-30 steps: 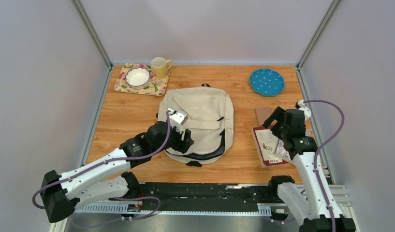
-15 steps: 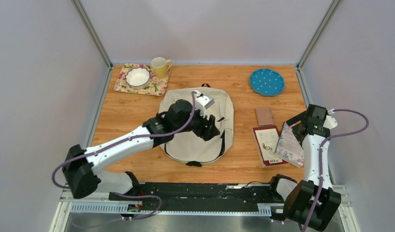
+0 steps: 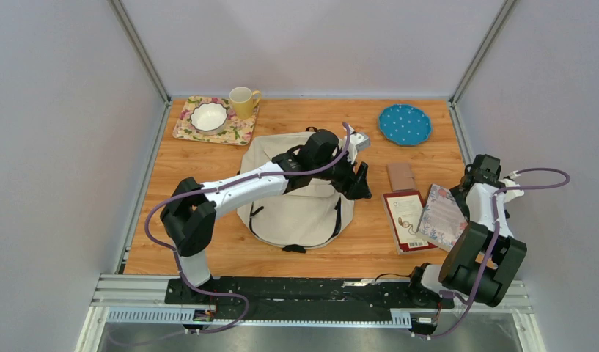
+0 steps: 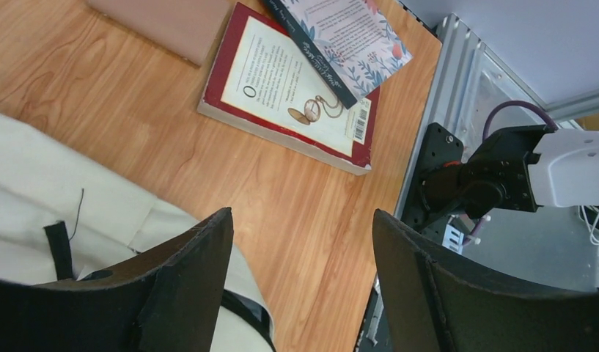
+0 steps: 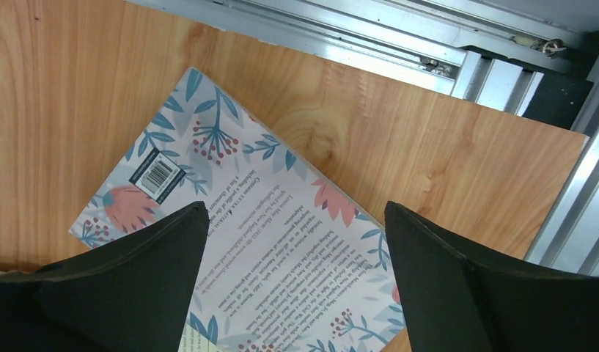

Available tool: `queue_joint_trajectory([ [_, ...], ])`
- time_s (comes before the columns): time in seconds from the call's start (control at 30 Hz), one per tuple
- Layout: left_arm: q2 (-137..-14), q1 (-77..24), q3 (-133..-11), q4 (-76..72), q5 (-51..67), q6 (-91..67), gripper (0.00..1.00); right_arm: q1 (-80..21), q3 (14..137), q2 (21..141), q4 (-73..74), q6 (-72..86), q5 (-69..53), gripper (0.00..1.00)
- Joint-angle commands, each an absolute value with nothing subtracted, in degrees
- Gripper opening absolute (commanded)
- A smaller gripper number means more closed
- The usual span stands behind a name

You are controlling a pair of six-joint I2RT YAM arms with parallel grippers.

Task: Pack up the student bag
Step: Pick up the book from the center of the board.

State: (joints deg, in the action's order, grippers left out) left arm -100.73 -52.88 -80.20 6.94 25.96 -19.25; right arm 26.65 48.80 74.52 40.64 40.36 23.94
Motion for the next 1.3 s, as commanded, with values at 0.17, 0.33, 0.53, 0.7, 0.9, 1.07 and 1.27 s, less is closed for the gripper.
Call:
queue_joint_trajectory([
  [0.17, -107.4, -53.3, -85.6, 4.6, 30.8, -20.3, 0.78, 31.2, 49.1, 85.2, 32.2, 37.8, 14.6, 0.94],
  [0.33, -108.8, -53.5, -86.2, 4.1, 31.2, -20.5, 0.78, 31.1, 46.3, 87.8, 28.5, 35.5, 4.3, 0.89],
  [0.53, -110.9, -53.5, -87.9, 4.0, 29.8, -19.7, 0.79, 27.9, 40.9, 82.5, 26.5, 32.7, -2.8, 0.8],
  [0.7, -114.1, -53.5, -89.8, 3.5, 29.8, -20.7, 0.79, 27.3, 35.8, 74.6, 27.3, 30.2, -5.0, 0.67],
  [0.9, -120.3, -53.6, -94.1, 1.1, 31.7, -24.7, 0.79, 27.2, 31.1, 64.5, 29.9, 29.3, -9.7, 0.66],
  [1.07, -128.4, -54.7, -101.2, 1.5, 33.6, -28.7, 0.8, 27.2, 30.1, 61.7, 30.3, 29.3, -14.8, 0.66],
  [1.27, -134.9, -55.2, -104.3, 1.0, 36.6, -35.0, 0.8, 27.3, 29.3, 60.0, 30.2, 29.2, -19.4, 0.67],
])
